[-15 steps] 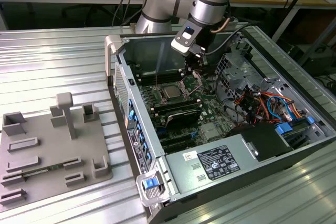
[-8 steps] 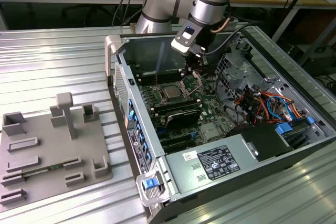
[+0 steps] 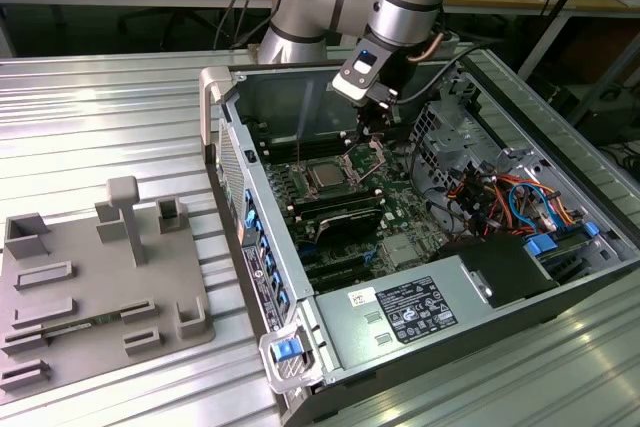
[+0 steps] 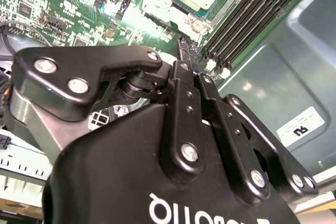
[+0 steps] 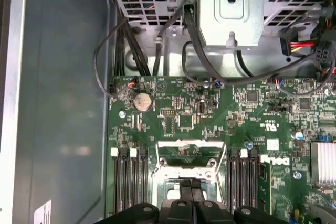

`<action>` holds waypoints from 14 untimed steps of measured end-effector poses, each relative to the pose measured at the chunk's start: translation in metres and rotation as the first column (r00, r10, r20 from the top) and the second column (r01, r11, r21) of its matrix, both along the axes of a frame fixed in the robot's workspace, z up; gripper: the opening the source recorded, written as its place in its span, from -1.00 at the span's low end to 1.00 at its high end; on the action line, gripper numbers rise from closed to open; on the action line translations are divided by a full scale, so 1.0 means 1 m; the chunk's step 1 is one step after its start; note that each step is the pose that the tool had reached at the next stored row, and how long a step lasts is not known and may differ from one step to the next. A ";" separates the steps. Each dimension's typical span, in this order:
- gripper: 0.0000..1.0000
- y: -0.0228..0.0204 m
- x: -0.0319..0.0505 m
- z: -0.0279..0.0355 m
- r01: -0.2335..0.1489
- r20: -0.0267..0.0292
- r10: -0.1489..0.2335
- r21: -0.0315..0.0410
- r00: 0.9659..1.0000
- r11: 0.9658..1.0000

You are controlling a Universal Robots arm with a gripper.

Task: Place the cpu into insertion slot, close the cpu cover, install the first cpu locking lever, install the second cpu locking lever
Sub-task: 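Close the cpu cover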

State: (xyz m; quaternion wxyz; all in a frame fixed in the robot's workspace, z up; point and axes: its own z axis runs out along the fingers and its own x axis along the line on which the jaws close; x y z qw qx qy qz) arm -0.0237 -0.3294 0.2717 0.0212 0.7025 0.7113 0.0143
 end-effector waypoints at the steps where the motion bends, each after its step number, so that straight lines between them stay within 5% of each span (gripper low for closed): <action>1: -0.79 0.0000 0.0014 0.0000 0.000 0.000 0.000 0.000 1.000 1.000; 14: -0.79 0.0000 0.0218 0.0000 0.000 0.000 0.000 0.000 1.000 1.000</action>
